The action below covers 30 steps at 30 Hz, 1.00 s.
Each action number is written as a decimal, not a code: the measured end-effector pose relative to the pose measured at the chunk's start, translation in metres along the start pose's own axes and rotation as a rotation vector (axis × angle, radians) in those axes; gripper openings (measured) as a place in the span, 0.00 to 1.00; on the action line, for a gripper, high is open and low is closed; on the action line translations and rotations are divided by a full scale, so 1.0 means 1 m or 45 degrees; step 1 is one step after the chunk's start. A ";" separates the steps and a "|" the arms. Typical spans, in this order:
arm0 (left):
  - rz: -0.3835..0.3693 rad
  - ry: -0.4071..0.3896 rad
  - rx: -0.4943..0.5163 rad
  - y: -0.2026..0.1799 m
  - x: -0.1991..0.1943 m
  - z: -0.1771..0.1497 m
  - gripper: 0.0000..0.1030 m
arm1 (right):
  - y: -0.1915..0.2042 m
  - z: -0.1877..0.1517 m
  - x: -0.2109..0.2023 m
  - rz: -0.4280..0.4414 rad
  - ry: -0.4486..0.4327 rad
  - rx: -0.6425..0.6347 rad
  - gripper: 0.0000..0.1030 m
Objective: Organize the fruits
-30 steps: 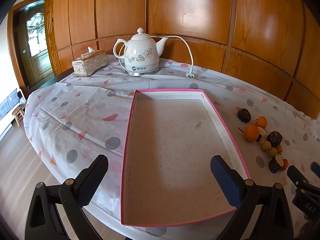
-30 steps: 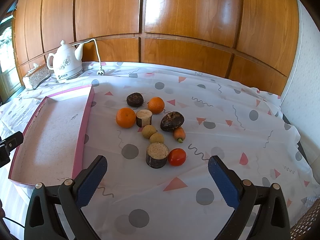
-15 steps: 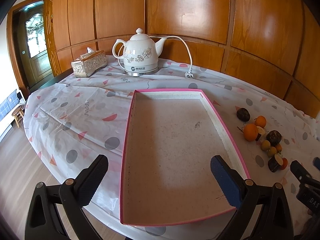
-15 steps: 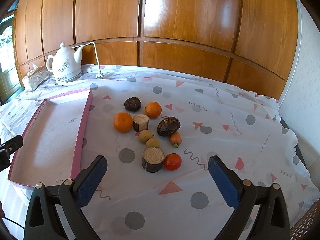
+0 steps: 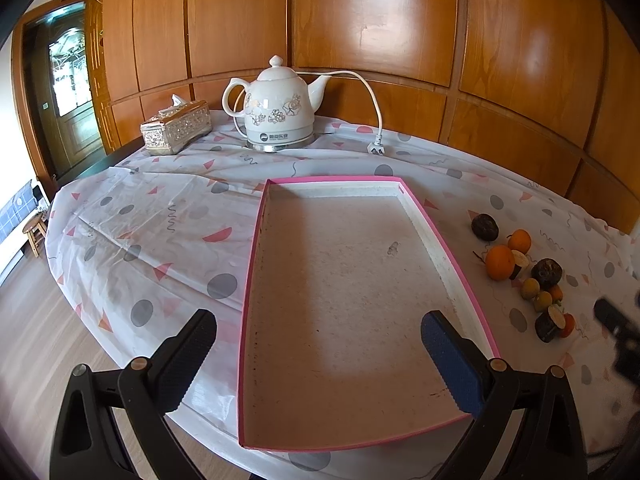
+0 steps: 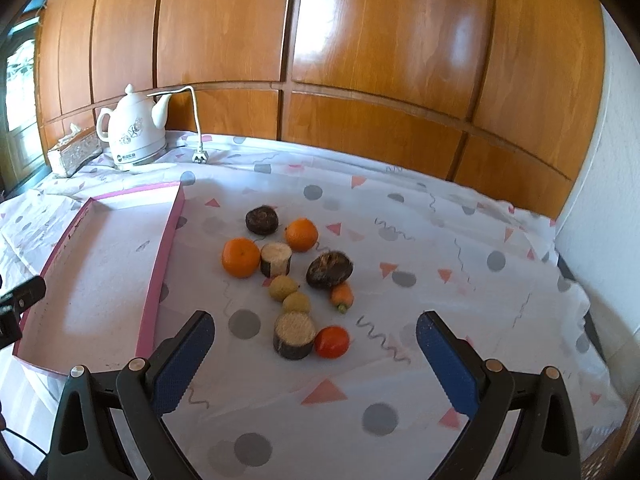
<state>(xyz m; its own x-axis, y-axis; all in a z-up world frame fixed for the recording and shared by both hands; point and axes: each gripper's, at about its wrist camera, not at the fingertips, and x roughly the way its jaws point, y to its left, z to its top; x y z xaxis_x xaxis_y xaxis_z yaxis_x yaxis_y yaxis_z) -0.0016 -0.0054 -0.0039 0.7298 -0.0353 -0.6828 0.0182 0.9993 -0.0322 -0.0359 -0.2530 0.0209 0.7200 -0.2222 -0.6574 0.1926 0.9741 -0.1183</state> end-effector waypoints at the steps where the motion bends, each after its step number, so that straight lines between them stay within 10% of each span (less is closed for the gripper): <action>1: -0.006 0.004 0.000 -0.001 0.000 0.000 1.00 | -0.004 0.004 0.000 0.003 -0.002 -0.005 1.00; 30: -0.210 0.141 -0.011 -0.011 0.016 -0.004 1.00 | -0.171 0.042 0.040 -0.381 0.184 -0.020 0.99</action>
<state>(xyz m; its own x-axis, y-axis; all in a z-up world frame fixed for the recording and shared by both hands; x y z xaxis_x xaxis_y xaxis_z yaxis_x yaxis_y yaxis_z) 0.0071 -0.0175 -0.0171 0.6376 -0.2000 -0.7440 0.1251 0.9798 -0.1561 -0.0124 -0.4306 0.0463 0.5310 -0.4915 -0.6903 0.3703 0.8673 -0.3328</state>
